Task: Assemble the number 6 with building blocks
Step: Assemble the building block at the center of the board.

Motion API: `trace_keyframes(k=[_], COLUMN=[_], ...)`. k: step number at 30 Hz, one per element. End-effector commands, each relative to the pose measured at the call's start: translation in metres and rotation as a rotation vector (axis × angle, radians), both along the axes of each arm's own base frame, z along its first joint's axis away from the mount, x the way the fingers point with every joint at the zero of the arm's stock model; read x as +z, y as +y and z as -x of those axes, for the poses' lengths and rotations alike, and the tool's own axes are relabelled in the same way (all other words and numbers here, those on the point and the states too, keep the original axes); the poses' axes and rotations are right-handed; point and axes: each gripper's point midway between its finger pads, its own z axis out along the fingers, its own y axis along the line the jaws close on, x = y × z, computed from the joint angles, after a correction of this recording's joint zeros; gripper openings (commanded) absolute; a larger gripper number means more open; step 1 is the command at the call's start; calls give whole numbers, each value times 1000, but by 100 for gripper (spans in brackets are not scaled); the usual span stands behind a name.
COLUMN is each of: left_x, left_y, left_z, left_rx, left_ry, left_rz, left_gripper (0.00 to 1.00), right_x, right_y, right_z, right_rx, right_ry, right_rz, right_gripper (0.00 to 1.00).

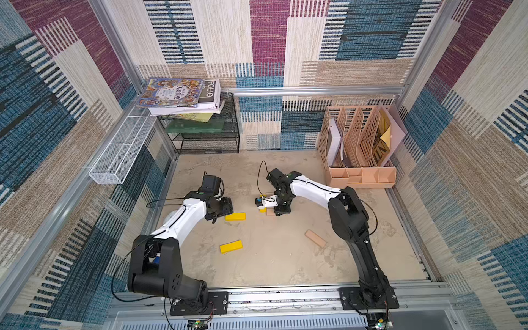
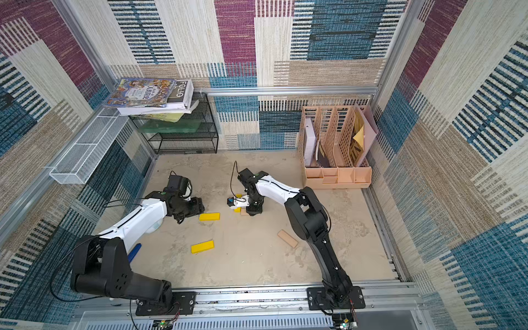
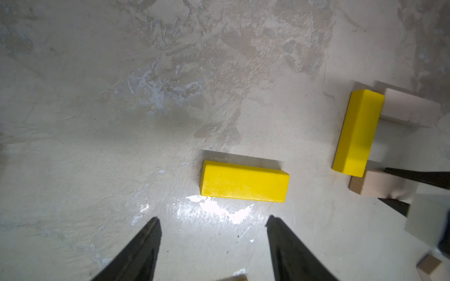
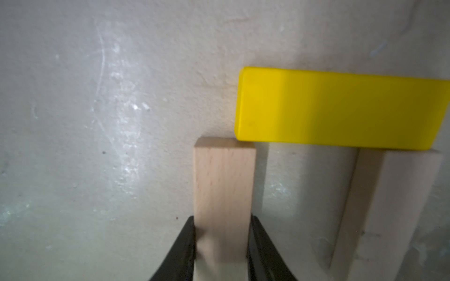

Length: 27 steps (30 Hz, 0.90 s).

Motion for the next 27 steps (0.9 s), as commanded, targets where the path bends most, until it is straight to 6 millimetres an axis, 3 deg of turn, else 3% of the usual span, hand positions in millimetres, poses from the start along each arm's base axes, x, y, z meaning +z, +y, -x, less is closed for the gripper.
trace_keyframes(k=[1, 27], left_x=[3, 5], left_y=[0, 1], left_z=[-5, -5], left_rx=[0, 6], left_ry=[-14, -13], left_rz=[3, 8], left_gripper=[73, 73], right_x=[-2, -4], right_y=[-1, 7], right_z=[2, 6], right_rx=[-3, 0], right_ry=[15, 20], right_rz=[4, -8], right_gripper=[35, 37])
